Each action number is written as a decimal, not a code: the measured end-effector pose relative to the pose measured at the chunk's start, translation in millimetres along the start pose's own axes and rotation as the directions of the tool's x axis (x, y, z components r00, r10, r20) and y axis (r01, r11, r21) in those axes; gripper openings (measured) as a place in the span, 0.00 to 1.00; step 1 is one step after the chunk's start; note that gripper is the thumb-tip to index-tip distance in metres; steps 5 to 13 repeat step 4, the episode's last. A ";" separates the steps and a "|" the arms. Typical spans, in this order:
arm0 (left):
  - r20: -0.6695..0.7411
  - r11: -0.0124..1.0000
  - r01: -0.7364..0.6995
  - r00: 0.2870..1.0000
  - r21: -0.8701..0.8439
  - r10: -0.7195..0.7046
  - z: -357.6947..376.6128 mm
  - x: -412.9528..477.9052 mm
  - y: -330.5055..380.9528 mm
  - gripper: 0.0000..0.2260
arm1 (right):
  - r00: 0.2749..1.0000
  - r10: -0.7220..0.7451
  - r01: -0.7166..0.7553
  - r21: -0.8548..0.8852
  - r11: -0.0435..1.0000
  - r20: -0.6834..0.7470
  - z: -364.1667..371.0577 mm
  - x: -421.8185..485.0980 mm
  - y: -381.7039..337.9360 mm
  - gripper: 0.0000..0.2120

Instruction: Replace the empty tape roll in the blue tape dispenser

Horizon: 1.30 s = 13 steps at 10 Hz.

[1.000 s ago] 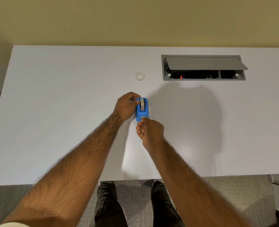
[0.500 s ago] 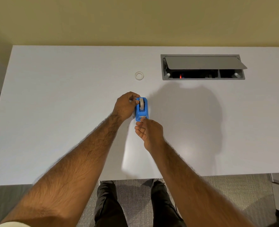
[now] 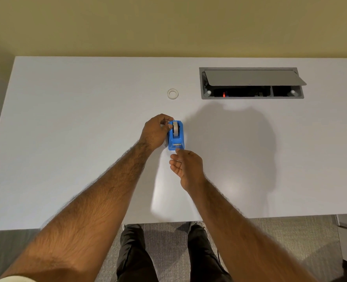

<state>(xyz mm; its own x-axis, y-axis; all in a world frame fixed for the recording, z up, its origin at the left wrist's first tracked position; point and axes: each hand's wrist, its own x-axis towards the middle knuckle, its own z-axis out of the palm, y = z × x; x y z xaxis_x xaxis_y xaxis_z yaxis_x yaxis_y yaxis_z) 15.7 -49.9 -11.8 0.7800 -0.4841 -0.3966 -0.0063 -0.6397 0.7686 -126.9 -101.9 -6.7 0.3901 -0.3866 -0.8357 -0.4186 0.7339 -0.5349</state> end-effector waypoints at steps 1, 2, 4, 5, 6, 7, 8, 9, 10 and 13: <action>0.002 1.000 0.003 1.000 0.000 -0.003 0.5 0.5 -0.9 0.10 | 0.999 0.016 -0.018 -0.033 0.999 -0.044 -4.0 0.1 1.8 0.05; 0.015 0.999 -0.018 1.000 0.029 0.018 2.1 0.2 -4.7 0.12 | 0.998 -0.010 0.004 -0.109 0.994 -0.059 -9.4 4.8 3.3 0.07; -0.032 0.995 -0.065 0.997 0.071 0.067 1.7 -9.8 -19.0 0.14 | 0.952 -0.259 0.175 -0.406 0.897 -0.164 -14.4 11.4 -10.1 0.07; -0.032 0.995 -0.065 0.997 0.071 0.067 1.7 -9.8 -19.0 0.14 | 0.952 -0.259 0.175 -0.406 0.897 -0.164 -14.4 11.4 -10.1 0.07; -0.032 0.995 -0.065 0.997 0.071 0.067 1.7 -9.8 -19.0 0.14 | 0.952 -0.259 0.175 -0.406 0.897 -0.164 -14.4 11.4 -10.1 0.07; -0.032 0.995 -0.065 0.997 0.071 0.067 1.7 -9.8 -19.0 0.14 | 0.952 -0.259 0.175 -0.406 0.897 -0.164 -14.4 11.4 -10.1 0.07; -0.032 0.995 -0.065 0.997 0.071 0.067 1.7 -9.8 -19.0 0.14 | 0.952 -0.259 0.175 -0.406 0.897 -0.164 -14.4 11.4 -10.1 0.07; -0.032 0.995 -0.065 0.997 0.071 0.067 1.7 -9.8 -19.0 0.14 | 0.952 -0.259 0.175 -0.406 0.897 -0.164 -14.4 11.4 -10.1 0.07; -0.032 0.995 -0.065 0.997 0.071 0.067 1.7 -9.8 -19.0 0.14 | 0.952 -0.259 0.175 -0.406 0.897 -0.164 -14.4 11.4 -10.1 0.07; -0.032 0.995 -0.065 0.997 0.071 0.067 1.7 -9.8 -19.0 0.14 | 0.952 -0.259 0.175 -0.406 0.897 -0.164 -14.4 11.4 -10.1 0.07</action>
